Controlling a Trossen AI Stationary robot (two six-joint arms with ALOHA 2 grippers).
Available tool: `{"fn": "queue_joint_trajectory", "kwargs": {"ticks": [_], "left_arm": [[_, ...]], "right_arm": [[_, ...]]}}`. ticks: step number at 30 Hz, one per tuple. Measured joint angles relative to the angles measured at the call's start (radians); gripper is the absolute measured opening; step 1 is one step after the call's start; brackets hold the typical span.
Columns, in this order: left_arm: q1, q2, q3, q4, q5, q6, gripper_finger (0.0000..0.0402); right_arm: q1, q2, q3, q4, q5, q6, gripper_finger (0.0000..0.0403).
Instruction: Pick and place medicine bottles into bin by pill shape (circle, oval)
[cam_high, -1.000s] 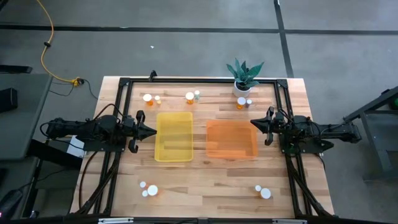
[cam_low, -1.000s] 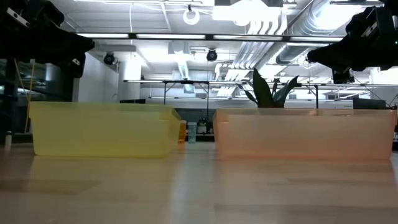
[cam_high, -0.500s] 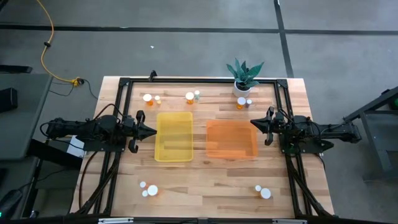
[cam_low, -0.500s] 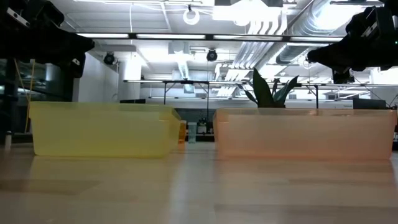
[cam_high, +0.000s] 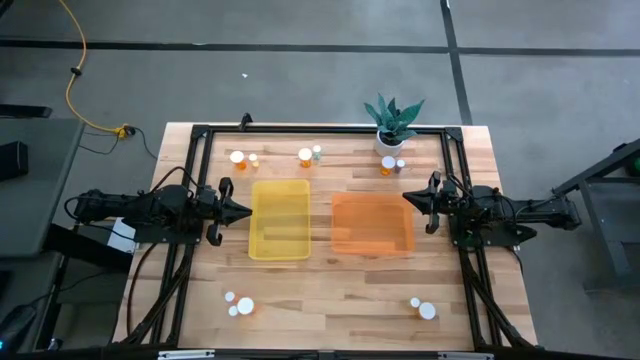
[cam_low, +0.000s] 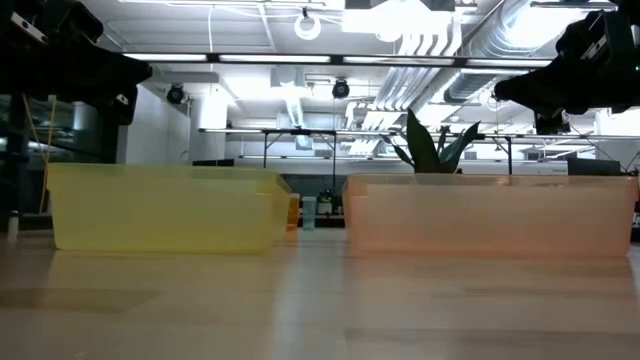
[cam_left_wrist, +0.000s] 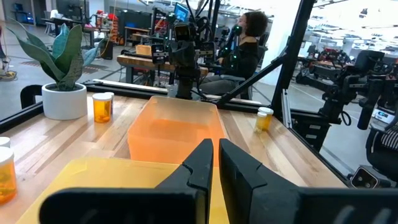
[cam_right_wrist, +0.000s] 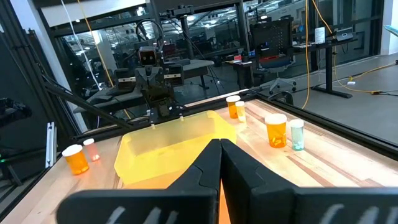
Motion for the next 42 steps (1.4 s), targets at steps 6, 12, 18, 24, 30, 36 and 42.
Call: {"fn": "queue_joint_trajectory", "kwargs": {"ticks": [6,12,18,24,30,36,42], "left_arm": [[0.0,0.0,0.0,0.0,-0.002,0.0,0.0017],[0.0,0.0,0.0,0.0,-0.002,0.0,0.0017],[0.0,0.0,0.0,0.011,-0.021,0.0,0.0017],[0.0,0.0,0.0,0.036,-0.023,0.0,0.0017],[0.0,0.024,0.0,0.206,-0.166,-0.062,0.0018],[0.022,0.19,0.131,0.126,-0.318,-0.063,0.0064],[0.164,0.469,0.458,-0.307,-0.516,-0.038,0.0157]], "right_arm": [[0.0,0.0,0.0,0.0,0.0,0.0,0.0],[0.0,0.0,0.0,0.0,0.0,0.0,0.0],[0.0,0.0,0.0,0.0,0.0,0.0,0.0],[0.0,0.0,0.0,0.0,0.0,0.0,0.0],[0.0,0.0,0.0,0.0,0.0,0.0,0.0],[0.0,0.0,0.0,0.0,0.0,0.0,0.0],[0.0,0.0,0.0,0.0,0.0,0.0,0.0]]}}
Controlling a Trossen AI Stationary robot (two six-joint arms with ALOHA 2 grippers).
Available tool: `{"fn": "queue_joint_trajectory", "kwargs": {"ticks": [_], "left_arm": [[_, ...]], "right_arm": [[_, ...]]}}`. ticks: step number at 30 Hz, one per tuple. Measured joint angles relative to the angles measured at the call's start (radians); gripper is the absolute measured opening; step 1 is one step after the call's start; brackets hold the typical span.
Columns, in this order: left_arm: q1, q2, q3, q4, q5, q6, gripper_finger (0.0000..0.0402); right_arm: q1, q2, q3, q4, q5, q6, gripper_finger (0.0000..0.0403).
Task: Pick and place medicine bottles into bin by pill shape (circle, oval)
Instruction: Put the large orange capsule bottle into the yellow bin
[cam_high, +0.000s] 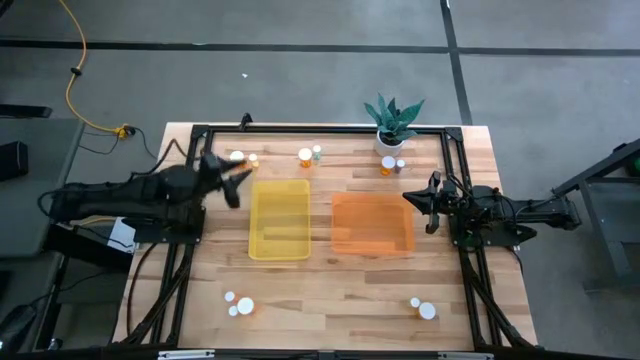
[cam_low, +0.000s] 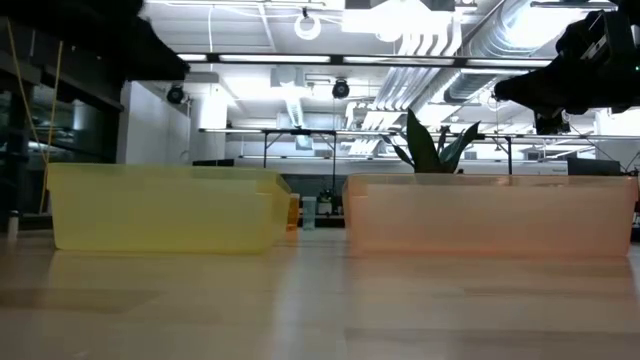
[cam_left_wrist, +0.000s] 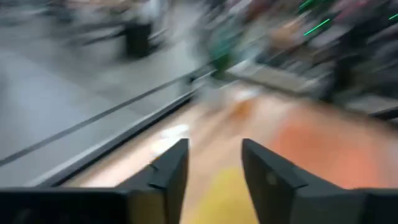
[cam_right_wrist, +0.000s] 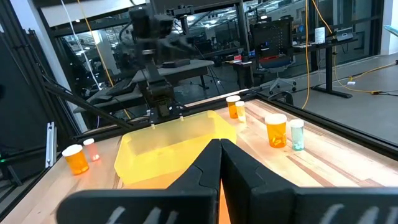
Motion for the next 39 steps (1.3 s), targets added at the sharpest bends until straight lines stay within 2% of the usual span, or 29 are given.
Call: {"fn": "queue_joint_trajectory", "kwargs": {"ticks": [3,5,12,18,25,30,39], "left_arm": [[0.117,0.138,0.147,-0.198,-0.071,-0.02,0.02],[0.205,0.221,0.217,-0.303,-0.058,-0.039,0.0224],[0.475,0.468,0.337,-0.481,0.243,-0.032,0.0272],[0.613,0.648,0.418,-0.553,0.309,-0.023,0.0278],[0.704,0.793,0.45,-0.571,0.327,-0.047,0.0278],[0.74,0.876,0.45,-0.574,0.4,-0.049,0.0278],[0.765,0.972,0.45,-0.57,0.397,-0.049,0.0278]], "right_arm": [[0.0,0.0,0.0,0.0,0.0,0.0,0.0],[0.0,0.0,0.0,0.0,0.0,0.0,0.0],[0.0,0.0,0.0,0.0,0.0,0.0,0.0],[0.0,0.0,0.0,0.0,0.0,0.0,0.0],[0.0,0.0,0.0,0.0,0.0,0.0,0.0],[0.0,0.0,0.0,0.0,0.0,0.0,0.0],[0.0,0.0,0.0,0.0,0.0,0.0,0.0]]}}
